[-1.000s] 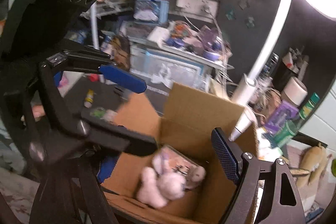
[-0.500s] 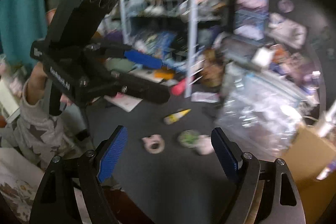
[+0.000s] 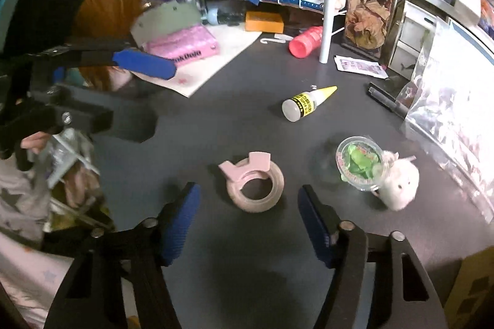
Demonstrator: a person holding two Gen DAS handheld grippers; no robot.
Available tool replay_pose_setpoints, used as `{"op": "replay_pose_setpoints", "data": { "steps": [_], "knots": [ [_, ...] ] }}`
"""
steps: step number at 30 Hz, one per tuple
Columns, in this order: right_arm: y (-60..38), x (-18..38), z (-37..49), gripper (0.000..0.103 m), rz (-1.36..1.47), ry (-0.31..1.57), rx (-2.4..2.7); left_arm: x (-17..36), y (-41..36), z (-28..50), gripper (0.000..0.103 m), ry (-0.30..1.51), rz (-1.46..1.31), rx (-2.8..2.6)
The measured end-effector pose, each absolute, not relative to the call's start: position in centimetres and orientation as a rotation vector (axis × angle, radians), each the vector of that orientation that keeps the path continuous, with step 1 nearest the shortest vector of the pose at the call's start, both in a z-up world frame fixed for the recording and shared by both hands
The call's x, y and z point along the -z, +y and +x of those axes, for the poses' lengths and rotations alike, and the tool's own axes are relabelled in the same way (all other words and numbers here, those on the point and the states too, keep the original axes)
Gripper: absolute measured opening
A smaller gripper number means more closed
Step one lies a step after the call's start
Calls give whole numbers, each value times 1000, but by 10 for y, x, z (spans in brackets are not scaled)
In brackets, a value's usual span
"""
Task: Organize objects
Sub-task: 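Return the right gripper to the desk and grasp the pink tape dispenser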
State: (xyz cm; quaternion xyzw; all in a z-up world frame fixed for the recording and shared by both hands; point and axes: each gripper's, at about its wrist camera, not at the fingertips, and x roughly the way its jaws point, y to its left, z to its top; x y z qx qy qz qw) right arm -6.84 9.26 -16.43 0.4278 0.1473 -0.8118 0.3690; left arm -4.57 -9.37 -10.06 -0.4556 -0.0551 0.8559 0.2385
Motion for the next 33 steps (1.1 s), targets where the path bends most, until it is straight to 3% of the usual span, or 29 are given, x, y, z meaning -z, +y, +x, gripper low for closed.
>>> {"op": "replay_pose_setpoints", "data": {
  "steps": [5, 19, 29, 33],
  "knots": [
    [85, 174, -73, 36, 1090, 467, 2085, 111, -94, -45, 90, -170, -1270, -2323],
    [96, 139, -65, 36, 990, 436, 2115, 99, -63, -54, 90, -216, -1209, -2195],
    [117, 79, -36, 36, 804, 463, 2238, 54, -24, -63, 47, -176, -1103, -2099],
    [133, 57, -26, 36, 747, 482, 2304, 32, 0, -68, 40, -129, -1057, -2076]
  ]
}}
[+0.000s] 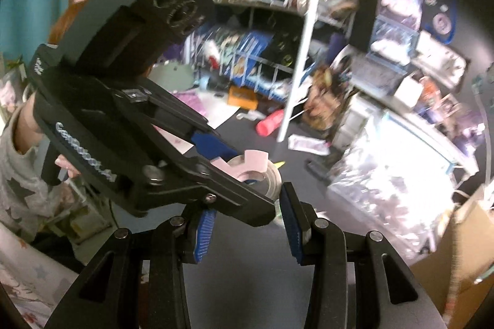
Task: Organize objects
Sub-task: 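Return the right gripper to the desk and grasp the pink tape dispenser, then carry the tape dispenser with the right gripper into the box and release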
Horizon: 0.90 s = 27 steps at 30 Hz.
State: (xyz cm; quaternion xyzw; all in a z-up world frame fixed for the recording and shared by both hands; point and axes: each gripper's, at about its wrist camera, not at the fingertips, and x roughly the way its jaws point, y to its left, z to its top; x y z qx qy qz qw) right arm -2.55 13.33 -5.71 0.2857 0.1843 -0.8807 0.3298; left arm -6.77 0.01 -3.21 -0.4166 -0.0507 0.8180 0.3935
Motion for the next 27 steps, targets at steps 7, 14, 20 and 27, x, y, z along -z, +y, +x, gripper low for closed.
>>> {"op": "replay_pose_setpoints", "data": {
  "steps": [7, 14, 20, 27],
  "knots": [
    [174, 27, -16, 36, 697, 509, 2435, 0, 47, -75, 35, -49, -992, -2039],
    [225, 8, -15, 36, 708, 514, 2543, -20, 110, -89, 34, 14, -963, -1979],
    [272, 2, -17, 36, 763, 483, 2614, -27, 167, -103, 34, 52, -969, -1915],
    [321, 6, -26, 36, 898, 416, 2641, -18, 218, -120, 34, 79, -1022, -1835]
  ]
}}
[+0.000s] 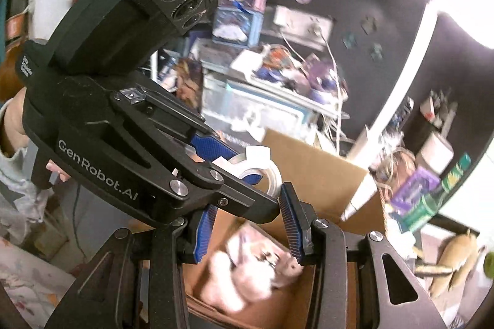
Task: Organize objects
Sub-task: 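Carry the tape dispenser with the right gripper into the box and release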
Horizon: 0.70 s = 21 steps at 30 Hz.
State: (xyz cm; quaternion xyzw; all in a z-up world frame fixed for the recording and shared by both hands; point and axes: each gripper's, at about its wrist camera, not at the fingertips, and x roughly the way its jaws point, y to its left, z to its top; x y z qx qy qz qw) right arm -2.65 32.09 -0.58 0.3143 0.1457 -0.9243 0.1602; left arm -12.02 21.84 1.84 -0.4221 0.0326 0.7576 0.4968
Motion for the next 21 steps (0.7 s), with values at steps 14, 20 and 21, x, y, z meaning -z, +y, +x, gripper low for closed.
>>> {"op": "replay_pose_setpoints", "data": {
  "steps": [14, 20, 21],
  "knots": [
    [356, 20, -40, 40, 1117, 339, 2610, 1, 263, -133, 51, 162, -1089, -1835],
    [361, 16, -39, 54, 1112, 348, 2648, -3, 254, -133, 72, 156, -1070, -1867],
    [361, 15, -39, 54, 1111, 350, 2653, -4, 252, -133, 74, 156, -1065, -1879]
  ]
}}
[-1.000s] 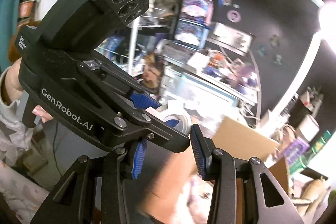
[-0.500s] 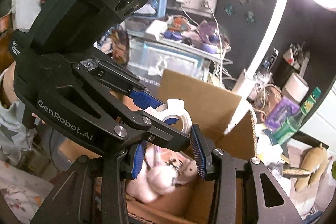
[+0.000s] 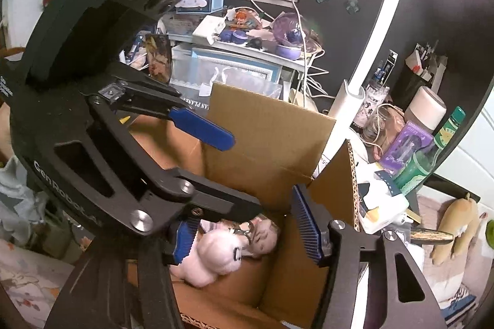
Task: Organize objects
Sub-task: 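Carry the tape dispenser with the right gripper into the box and release, then move the right gripper to the desk and grasp the pink pig plush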
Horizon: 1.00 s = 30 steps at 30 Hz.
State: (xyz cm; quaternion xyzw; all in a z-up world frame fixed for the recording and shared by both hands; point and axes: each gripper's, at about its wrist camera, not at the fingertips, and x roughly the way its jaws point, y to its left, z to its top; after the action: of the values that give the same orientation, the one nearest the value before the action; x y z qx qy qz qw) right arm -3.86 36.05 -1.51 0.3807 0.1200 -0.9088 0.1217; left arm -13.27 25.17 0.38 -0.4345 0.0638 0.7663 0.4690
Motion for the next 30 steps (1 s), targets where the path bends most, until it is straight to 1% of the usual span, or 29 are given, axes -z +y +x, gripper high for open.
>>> {"op": "replay_pose_setpoints", "data": {
  "steps": [2, 5, 10, 12, 17, 20, 25, 30],
  "knots": [
    [359, 14, -37, 54, 1106, 358, 2659, -6, 245, -131, 76, 154, -1050, -1902],
    [354, 9, -34, 53, 1072, 327, 2656, -13, 228, -127, 84, 133, -1020, -1936],
    [325, -3, -23, 54, 945, 295, 2592, -38, 173, -118, 86, 57, -948, -2012],
    [307, -6, -20, 54, 902, 295, 2554, -49, 147, -112, 95, 58, -913, -2069],
    [250, -5, -15, 54, 816, 289, 2426, -59, 76, -90, 97, 47, -857, -2200],
    [211, 6, -15, 54, 807, 280, 2330, -53, 33, -80, 97, 24, -859, -2280],
    [159, 51, -35, 54, 893, 261, 2236, -21, -21, -73, 98, -33, -912, -2363],
    [151, 98, -70, 54, 1006, 243, 2365, 18, -58, -67, 98, -106, -987, -2395]
  ]
}}
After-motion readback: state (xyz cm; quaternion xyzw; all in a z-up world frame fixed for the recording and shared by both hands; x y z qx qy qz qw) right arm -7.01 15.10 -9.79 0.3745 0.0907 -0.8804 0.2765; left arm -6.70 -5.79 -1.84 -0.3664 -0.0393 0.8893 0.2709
